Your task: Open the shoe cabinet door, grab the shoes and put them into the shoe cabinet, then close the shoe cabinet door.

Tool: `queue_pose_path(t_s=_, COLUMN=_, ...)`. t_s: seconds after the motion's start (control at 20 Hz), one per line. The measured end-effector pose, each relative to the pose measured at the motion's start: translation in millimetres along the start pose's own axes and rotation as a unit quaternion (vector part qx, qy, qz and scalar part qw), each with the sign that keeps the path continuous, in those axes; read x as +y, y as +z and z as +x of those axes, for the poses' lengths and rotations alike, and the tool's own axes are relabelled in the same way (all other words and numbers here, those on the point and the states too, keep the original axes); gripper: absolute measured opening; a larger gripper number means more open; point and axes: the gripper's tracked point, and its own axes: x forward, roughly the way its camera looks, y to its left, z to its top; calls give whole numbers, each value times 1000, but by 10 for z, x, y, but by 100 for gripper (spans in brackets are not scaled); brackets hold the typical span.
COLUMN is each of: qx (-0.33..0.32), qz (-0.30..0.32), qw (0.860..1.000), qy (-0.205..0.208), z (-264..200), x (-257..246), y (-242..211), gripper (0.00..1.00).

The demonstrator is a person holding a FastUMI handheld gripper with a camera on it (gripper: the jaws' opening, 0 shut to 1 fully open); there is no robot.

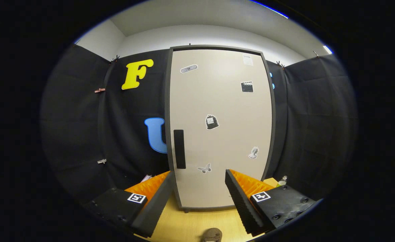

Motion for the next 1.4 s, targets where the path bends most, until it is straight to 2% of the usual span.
queue_pose_path(t_s=0.5, qx=20, qz=13, qw=1000, qy=18, z=676, x=396, y=-202, gripper=98)
queue_pose_path(t_s=1.1, qx=12, qz=17, qw=1000, qy=-6, z=1647, x=461, y=-298, gripper=95)
queue_pose_path(t_s=1.4, qx=20, qz=8, qw=1000, qy=-18, z=1913, x=447, y=-400, gripper=95)
